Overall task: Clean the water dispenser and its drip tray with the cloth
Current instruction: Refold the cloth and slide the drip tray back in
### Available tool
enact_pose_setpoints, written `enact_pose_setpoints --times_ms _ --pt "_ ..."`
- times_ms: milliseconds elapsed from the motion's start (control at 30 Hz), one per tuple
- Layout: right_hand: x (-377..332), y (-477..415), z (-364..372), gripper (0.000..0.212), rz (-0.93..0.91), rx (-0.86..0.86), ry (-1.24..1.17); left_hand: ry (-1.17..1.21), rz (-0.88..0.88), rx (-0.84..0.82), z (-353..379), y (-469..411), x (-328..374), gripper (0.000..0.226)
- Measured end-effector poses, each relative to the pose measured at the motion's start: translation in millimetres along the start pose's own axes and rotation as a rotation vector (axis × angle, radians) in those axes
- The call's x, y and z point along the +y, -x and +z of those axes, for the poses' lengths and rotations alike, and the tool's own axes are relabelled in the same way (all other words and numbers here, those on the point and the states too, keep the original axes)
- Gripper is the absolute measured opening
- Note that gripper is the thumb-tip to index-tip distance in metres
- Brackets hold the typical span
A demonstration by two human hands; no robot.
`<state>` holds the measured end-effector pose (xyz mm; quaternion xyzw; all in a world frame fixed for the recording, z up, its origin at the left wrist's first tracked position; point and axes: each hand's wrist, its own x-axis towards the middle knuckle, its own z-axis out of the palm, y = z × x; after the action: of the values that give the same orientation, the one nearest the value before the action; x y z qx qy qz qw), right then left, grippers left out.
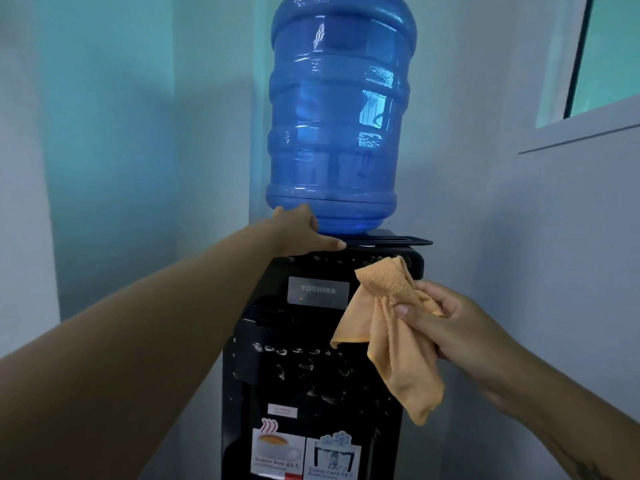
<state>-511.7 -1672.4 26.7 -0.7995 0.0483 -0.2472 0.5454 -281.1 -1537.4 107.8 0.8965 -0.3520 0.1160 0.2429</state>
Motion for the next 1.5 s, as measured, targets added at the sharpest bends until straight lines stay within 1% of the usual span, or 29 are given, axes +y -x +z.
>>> enact_pose_setpoints --times_ms 33,100,167,200,267,333,367,433,500,567,600,633,700,733,800,867,933,1000,1100,1167,1200,1267,1333,1400,1433,1467,1500 --pt "0.4 1.0 -1.2 0.018 0.0 0.007 -0.002 0.018 -0.001 -0.006 -0.4 -1.1 0.0 0.065" --pt "0.1 4.7 -5.4 0.018 -0.003 0.031 -0.008 0.046 -0.003 -0.027 -4.4 -0.3 -0.1 0.08" --pt "-2.9 9.6 -12.1 0.016 -0.022 0.114 -0.028 0.056 0.02 -0.051 -11.3 6.0 -0.6 0.095" --pt "-5.1 12.8 -16.5 0.014 -0.037 0.17 -0.039 0.059 0.053 -0.057 -15.9 13.2 0.2 0.096" --pt "-8.7 21.2 -25.1 0.013 -0.086 0.309 -0.048 0.086 0.135 -0.049 -25.4 34.1 3.8 0.082" --pt "-8.5 31.0 -28.3 0.013 -0.114 0.458 -0.003 0.176 0.201 -0.009 -32.2 62.7 8.8 0.066" --pt "-6.3 37.1 -27.7 0.014 -0.109 0.515 0.012 0.234 0.225 0.015 -34.1 79.7 10.2 0.062" --pt "-6.0 52.2 -21.8 0.015 -0.109 0.585 -0.02 0.332 0.267 0.074 -34.3 115.0 8.9 0.062" --pt "-6.7 67.9 -17.4 0.015 -0.099 0.633 -0.152 0.424 0.273 0.065 -31.7 154.2 4.0 0.068" --pt "-2.7 83.8 -14.2 0.01 -0.026 0.625 -0.33 0.58 0.252 -0.03 -23.7 194.7 -3.8 0.066" --pt "-0.6 89.6 -12.0 0.008 0.023 0.577 -0.408 0.658 0.242 -0.072 -18.5 210.8 -7.7 0.066" --pt "5.8 94.2 -9.9 0.012 0.077 0.502 -0.479 0.719 0.223 -0.109 -12.1 224.6 -12.1 0.067" --pt "25.6 111.9 3.2 0.03 0.207 0.371 -0.607 0.856 0.148 -0.206 8.1 257.2 -22.1 0.068" --pt "32.5 120.4 10.4 0.031 0.25 0.332 -0.648 0.923 0.115 -0.25 18.4 267.5 -28.5 0.069" --pt "48.9 137.3 29.4 0.022 0.316 0.291 -0.674 1.005 0.032 -0.331 43.6 286.9 -47.0 0.071" --pt "70.5 146.8 46.8 0.015 0.378 0.278 -0.611 1.025 -0.047 -0.423 71.8 301.5 -65.3 0.072" --pt "97.1 155.2 63.5 0.021 0.444 0.275 -0.553 1.045 -0.162 -0.473 101.5 315.0 -79.8 0.07" --pt "132.6 157.0 83.6 0.02 0.543 0.302 -0.497 1.154 -0.313 -0.451 140.1 324.3 -98.2 0.062" --pt "179.3 149.9 105.8 0.012 0.64 0.353 -0.423 1.426 -0.574 -0.365 188.8 329.6 -121.3 0.042" --pt "204.7 138.9 115.8 0.009 0.665 0.36 -0.366 1.546 -0.691 -0.336 211.5 327.3 -133.6 0.03" --pt "221.9 129.3 122.2 0.008 0.678 0.362 -0.329 1.581 -0.742 -0.326 226.4 323.7 -142.4 0.029" --pt "239.5 116.2 131.0 0.007 0.669 0.375 -0.267 1.622 -0.799 -0.28 242.2 316.1 -151.3 0.029" --pt "252.8 106.9 139.2 0.007 0.616 0.439 -0.089 1.646 -0.836 -0.253 257.5 310.5 -159.0 0.03" --pt "258.7 103.4 141.8 0.005 0.499 0.558 0.143 1.675 -0.866 -0.214 268.4 307.5 -165.0 0.03" --pt "262.1 100.7 143.1 0.005 0.432 0.592 0.208 1.688 -0.881 -0.185 274.7 306.9 -168.8 0.03" --pt "265.3 98.0 144.4 0.008 0.359 0.604 0.267 1.693 -0.898 -0.156 280.9 306.4 -172.6 0.03" --pt "266.6 95.3 145.1 0.015 0.281 0.58 0.347 1.693 -0.905 -0.127 284.5 306.2 -173.9 0.03"
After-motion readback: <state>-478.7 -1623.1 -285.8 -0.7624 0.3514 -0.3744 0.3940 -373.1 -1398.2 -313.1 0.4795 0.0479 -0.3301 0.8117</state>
